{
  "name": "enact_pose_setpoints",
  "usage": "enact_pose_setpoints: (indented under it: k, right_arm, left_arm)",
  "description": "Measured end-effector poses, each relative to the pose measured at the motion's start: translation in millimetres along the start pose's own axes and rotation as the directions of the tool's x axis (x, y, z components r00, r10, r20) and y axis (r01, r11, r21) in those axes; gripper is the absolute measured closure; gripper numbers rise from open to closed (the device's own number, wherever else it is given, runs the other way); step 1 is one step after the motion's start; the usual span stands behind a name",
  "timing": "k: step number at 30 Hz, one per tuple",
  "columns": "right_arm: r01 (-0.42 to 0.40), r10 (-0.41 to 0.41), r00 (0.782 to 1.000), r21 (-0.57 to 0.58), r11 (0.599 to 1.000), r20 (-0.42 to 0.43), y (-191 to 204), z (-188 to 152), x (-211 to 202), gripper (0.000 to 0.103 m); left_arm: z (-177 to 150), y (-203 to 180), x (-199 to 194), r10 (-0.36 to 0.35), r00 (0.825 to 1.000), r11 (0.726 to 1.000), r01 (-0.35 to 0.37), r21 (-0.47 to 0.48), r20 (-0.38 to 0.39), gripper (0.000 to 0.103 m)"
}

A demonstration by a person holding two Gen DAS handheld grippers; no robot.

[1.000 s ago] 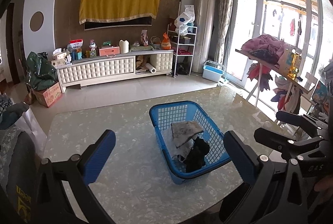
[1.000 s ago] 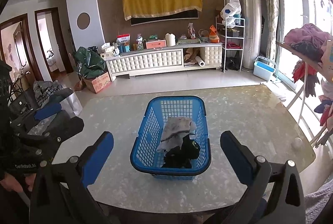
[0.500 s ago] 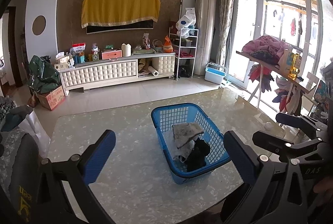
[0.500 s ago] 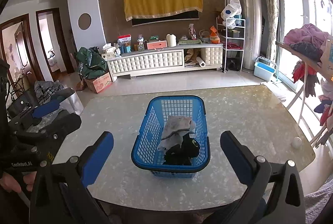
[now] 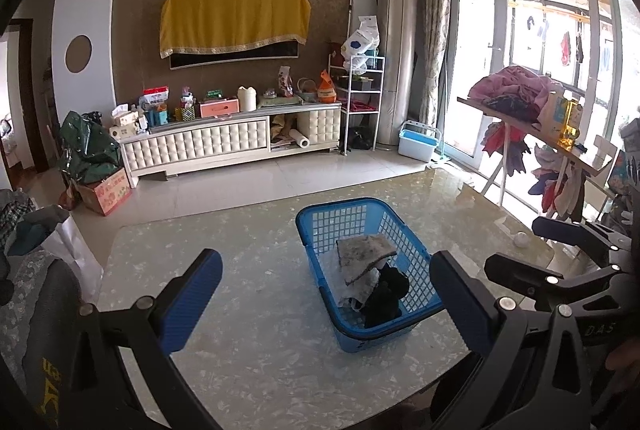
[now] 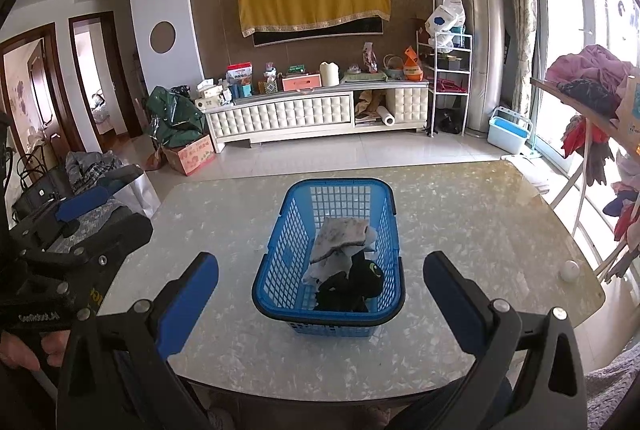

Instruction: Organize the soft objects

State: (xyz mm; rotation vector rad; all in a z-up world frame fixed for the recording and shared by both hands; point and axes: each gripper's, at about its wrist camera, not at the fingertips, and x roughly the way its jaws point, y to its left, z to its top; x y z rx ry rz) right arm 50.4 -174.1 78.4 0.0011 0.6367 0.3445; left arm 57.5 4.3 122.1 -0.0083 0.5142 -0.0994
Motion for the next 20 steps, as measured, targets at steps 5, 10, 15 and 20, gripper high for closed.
enact_pose_setpoints:
  k: [5, 10, 15, 20]
  right_arm:
    - [0.002, -0.002, 1.0, -0.003, 1.0, -0.007, 1, 0, 0, 0.0]
    - [0.003, -0.003, 1.0, 0.0, 1.0, -0.004, 0, -1, -2, 0.0]
    - [0.0, 0.0, 1.0, -0.002, 1.0, 0.0, 0, -1, -3, 0.0]
    - [-0.004, 0.004, 1.0, -0.005, 1.0, 0.002, 1, 0, -3, 0.0]
  left_arm:
    - [-1, 0, -1, 0.007, 1.0, 1.0, -0.007, 0.001, 0.001, 0.0]
    - [-2, 0, -5, 0.023, 1.0, 1.0, -0.024, 0.006, 0.015, 0.0]
    - [-1, -3, -10, 0.029, 0.999, 0.999, -0.03, 0.024, 0.038, 0.0]
    - [0, -4, -12, 0.026, 0.999, 0.999, -0.026, 0.022, 0.042, 0.0]
